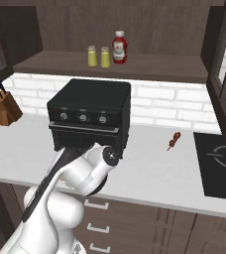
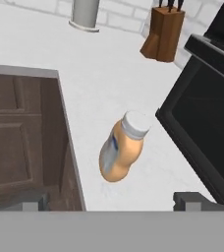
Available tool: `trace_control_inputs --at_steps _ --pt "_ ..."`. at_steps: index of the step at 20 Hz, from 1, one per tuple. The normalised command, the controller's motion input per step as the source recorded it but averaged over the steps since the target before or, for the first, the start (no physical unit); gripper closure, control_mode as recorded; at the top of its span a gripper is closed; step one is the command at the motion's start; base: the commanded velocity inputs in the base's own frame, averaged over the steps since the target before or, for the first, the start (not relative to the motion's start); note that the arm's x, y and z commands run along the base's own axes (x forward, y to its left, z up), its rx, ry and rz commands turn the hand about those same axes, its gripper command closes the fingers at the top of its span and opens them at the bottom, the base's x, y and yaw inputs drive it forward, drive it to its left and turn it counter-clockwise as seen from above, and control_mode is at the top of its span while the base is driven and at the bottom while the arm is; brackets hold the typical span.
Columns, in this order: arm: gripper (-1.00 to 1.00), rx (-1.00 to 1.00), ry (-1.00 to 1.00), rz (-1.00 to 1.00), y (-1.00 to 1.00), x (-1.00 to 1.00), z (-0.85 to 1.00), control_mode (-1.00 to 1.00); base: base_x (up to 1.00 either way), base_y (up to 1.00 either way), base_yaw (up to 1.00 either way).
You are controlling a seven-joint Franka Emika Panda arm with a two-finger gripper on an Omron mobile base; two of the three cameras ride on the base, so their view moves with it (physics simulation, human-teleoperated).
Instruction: Put the shaker and condiment bottle from the counter next to their counterparts in the cabinet.
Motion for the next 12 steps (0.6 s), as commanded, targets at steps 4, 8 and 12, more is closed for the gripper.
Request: trace_control_inputs --at_steps 4,8,12 --pt "-1.00 0.04 0.02 0.00 0.08 0.19 -0.15 -1.00 0.00 0.00 0.00" --pt "-1.00 0.04 0.08 -0.01 0.19 0.05 -0.05 -1.00 0.00 0.00 0.00" --pt "-1.00 0.03 0.10 -0.02 0.20 0.03 -0.01 -1.00 0.00 0.00 0.00"
